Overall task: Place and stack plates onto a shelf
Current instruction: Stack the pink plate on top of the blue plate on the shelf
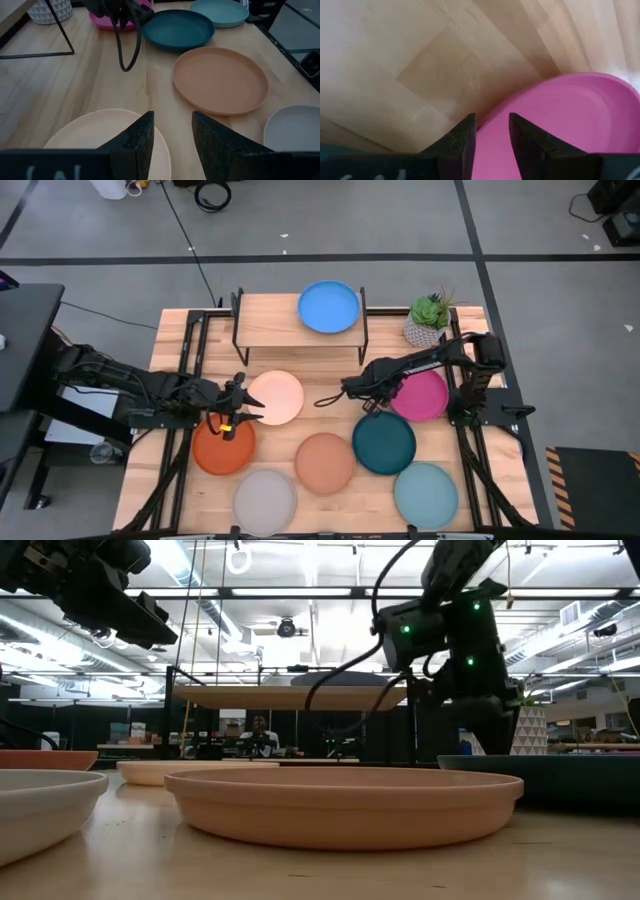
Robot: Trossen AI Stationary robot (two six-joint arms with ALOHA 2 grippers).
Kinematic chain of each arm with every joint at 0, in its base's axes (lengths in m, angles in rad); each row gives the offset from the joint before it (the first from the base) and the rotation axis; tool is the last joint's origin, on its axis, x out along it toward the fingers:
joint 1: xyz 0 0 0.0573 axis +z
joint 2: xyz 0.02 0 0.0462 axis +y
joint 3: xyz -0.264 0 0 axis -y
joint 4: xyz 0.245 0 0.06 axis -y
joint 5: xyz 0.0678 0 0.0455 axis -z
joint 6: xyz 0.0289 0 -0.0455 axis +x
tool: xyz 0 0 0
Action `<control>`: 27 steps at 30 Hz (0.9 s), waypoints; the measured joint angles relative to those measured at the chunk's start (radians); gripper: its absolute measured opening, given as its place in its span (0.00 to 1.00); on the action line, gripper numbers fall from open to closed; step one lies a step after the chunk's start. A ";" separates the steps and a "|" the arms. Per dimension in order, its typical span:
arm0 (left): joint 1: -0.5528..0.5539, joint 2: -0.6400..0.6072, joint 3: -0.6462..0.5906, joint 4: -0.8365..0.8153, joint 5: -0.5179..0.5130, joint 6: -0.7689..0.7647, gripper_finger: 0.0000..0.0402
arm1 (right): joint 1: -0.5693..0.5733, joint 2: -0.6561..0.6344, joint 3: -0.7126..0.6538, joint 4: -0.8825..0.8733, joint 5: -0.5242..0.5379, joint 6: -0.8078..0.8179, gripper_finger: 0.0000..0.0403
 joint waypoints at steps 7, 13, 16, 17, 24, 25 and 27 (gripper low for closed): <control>0.000 0.000 0.000 -0.003 0.000 0.000 0.35 | -0.014 0.016 0.000 0.006 -0.043 -0.037 0.21; 0.000 0.000 0.000 -0.006 0.000 -0.006 0.35 | -0.021 0.016 0.000 0.024 -0.048 -0.058 0.04; 0.000 0.000 0.000 -0.007 0.000 -0.007 0.35 | -0.021 0.016 0.001 0.028 -0.049 -0.059 0.03; 0.000 0.000 0.000 -0.007 0.000 -0.007 0.35 | -0.021 0.016 0.005 0.020 -0.049 -0.059 0.04; 0.000 0.000 0.000 -0.007 0.000 -0.009 0.35 | 0.020 -0.028 0.055 -0.062 -0.010 -0.059 0.02; 0.000 0.000 0.000 -0.006 0.000 -0.009 0.35 | 0.030 -0.038 0.066 -0.074 0.000 -0.059 0.02; 0.000 0.000 0.000 -0.006 0.000 -0.009 0.35 | 0.046 -0.061 0.087 -0.095 0.018 -0.057 0.02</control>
